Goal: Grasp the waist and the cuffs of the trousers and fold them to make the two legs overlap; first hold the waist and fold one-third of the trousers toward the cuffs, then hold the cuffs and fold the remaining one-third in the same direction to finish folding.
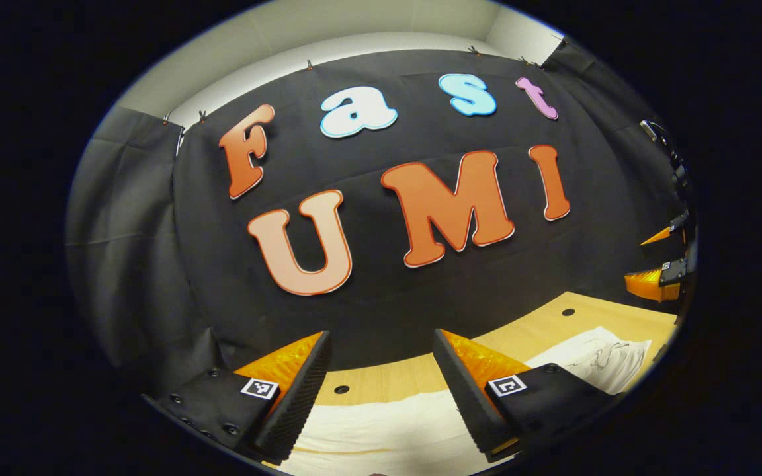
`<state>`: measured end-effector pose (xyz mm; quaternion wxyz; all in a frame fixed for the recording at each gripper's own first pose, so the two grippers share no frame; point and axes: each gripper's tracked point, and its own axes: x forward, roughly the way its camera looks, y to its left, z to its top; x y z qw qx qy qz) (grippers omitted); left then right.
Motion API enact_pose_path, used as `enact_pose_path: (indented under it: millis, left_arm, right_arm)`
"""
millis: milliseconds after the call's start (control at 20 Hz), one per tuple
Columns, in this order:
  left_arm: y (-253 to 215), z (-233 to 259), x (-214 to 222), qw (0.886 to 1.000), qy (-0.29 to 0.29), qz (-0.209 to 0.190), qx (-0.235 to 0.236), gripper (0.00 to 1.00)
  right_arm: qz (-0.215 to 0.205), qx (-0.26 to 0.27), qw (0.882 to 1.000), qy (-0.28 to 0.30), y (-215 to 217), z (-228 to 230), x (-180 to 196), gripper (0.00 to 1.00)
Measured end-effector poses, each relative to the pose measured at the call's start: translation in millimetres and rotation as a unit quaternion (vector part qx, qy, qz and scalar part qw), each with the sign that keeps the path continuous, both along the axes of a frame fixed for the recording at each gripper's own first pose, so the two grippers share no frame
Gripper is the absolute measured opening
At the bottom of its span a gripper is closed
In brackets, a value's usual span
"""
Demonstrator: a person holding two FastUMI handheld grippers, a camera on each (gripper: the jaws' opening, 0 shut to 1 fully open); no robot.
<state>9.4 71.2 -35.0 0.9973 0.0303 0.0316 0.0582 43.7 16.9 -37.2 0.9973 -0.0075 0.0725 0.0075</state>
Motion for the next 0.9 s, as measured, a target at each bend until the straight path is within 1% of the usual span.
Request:
enact_pose_path:
  millis: [150, 250, 300, 350, 400, 450, 500, 650, 700, 800, 850, 900]
  left_arm:
    - [23.1, -33.4, -12.8, 0.999, 0.031, 0.019, -0.02, 0.99]
    - [42.8, -60.9, -21.3, 0.997, 0.064, 0.041, -0.034, 0.99]
    - [53.8, -75.3, -26.4, 0.995, 0.082, 0.05, -0.039, 0.97]
    - [64.2, -91.1, -31.9, 0.992, 0.098, 0.06, -0.047, 0.99]
    - [73.6, -105.6, -38.6, 0.989, 0.116, 0.067, -0.057, 0.99]
    - [84.2, -121.3, -45.4, 0.986, 0.131, 0.075, -0.068, 0.96]
    - [95.6, -136.6, -52.8, 0.983, 0.144, 0.088, -0.075, 0.99]
    - [133.1, -189.8, -78.9, 0.969, 0.189, 0.13, -0.091, 0.99]
    - [142.5, -206.7, -87.3, 0.963, 0.205, 0.138, -0.105, 1.0]
    - [156.3, -236.3, -101.9, 0.95, 0.234, 0.152, -0.141, 1.0]
    - [160.2, -249.0, -109.6, 0.942, 0.248, 0.157, -0.162, 0.97]
    - [165.8, -262.0, -115.7, 0.934, 0.26, 0.161, -0.183, 1.0]
  right_arm:
    - [-0.008, 0.021, 0.999, 0.039, -2.6, -24.4, -2.6, 0.99]
    - [-0.016, 0.02, 0.997, 0.067, -5.8, -42.0, -0.9, 0.99]
    - [-0.02, 0.021, 0.996, 0.079, -7.8, -48.3, -3.1, 0.99]
    - [-0.021, 0.024, 0.996, 0.087, -7.4, -52.5, -4.6, 0.99]
    - [-0.022, 0.029, 0.995, 0.095, -7.4, -57.2, -5.2, 0.99]
    - [-0.023, 0.036, 0.994, 0.104, -7.6, -63.9, -6.3, 0.99]
    - [-0.027, 0.047, 0.992, 0.114, -8.3, -69.9, -6.9, 0.99]
    - [-0.055, 0.081, 0.984, 0.146, -20.6, -95.5, -5.7, 0.99]
    - [-0.065, 0.091, 0.981, 0.158, -26.5, -105.1, -7.4, 0.99]
    - [-0.081, 0.106, 0.974, 0.183, -36.3, -125.4, -8.6, 0.99]
    - [-0.089, 0.113, 0.97, 0.194, -43.0, -134.8, -11.4, 0.99]
    - [-0.097, 0.117, 0.967, 0.206, -48.3, -143.0, -13.6, 0.99]
